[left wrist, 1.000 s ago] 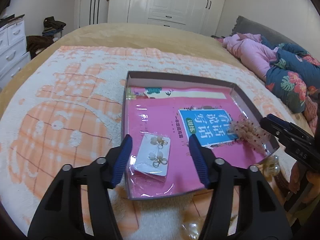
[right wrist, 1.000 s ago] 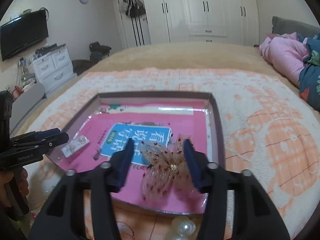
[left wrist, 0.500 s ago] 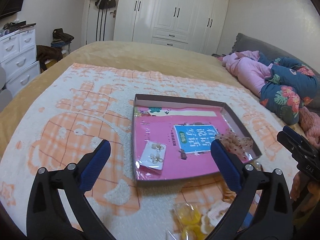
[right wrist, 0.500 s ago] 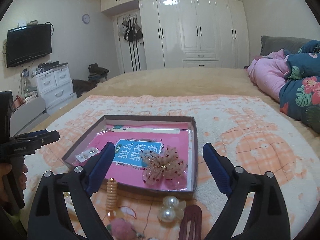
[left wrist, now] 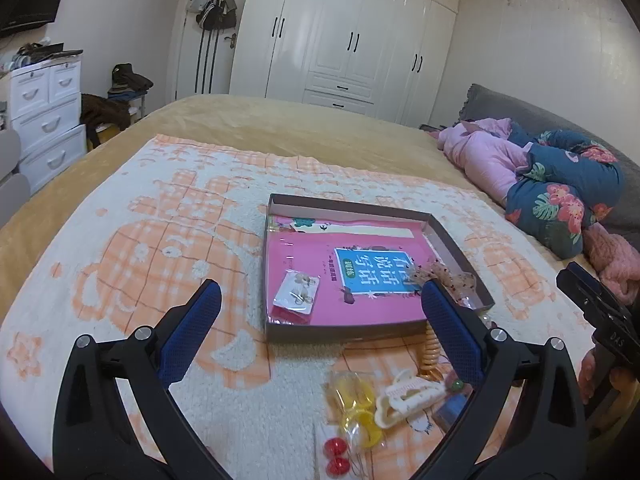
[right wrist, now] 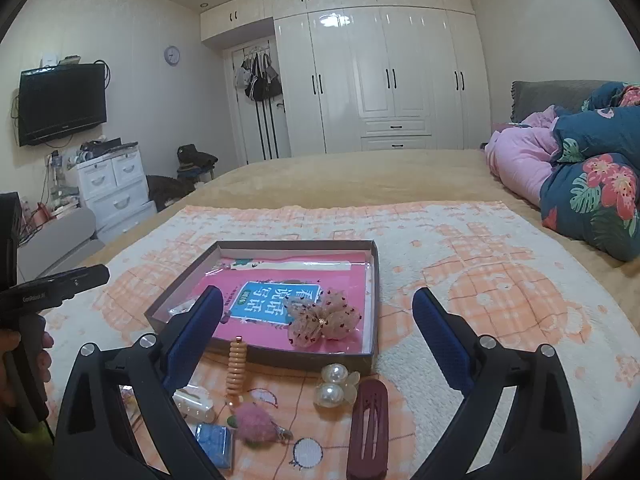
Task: Organize jewelry
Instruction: 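Open both tools to release the packet and bow, then withdraw, then grasp the yellow bangle bag with the left tool while the right tool grasps the blue case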
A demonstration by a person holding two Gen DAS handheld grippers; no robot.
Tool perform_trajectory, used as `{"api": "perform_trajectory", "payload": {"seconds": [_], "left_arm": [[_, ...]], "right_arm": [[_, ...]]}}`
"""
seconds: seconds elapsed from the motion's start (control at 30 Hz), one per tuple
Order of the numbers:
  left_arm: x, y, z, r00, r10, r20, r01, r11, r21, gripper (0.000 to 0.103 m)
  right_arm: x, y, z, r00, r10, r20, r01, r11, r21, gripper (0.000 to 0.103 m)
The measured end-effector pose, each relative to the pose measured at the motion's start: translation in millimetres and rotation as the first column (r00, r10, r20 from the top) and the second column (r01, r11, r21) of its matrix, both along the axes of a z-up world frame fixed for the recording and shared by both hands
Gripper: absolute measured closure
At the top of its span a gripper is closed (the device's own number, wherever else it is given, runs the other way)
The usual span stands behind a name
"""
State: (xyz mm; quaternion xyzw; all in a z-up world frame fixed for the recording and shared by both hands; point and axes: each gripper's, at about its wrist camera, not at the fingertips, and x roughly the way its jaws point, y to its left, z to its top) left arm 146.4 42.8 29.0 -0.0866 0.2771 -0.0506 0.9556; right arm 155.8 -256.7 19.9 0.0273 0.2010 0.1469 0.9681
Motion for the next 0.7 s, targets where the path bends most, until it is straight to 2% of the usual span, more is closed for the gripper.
{"api": "perform_trajectory", "payload": {"seconds": [0.37,0.7], "left_arm": [[-24,2,4,1.0,0.008,0.024,-0.008,1.0,-0.012,0.011],[-40,1,-7,1.0,-0.017,0.002,0.017,1.0,-0.007,0.011]], "right_arm": [[-32,-2,7,0.999,0.01,0.032,-0.01,1.0,-0.01,0.01],[-57,6,-2,0.998,0.055,0.005,-0.055,0.998,-0.036,0.01]]}}
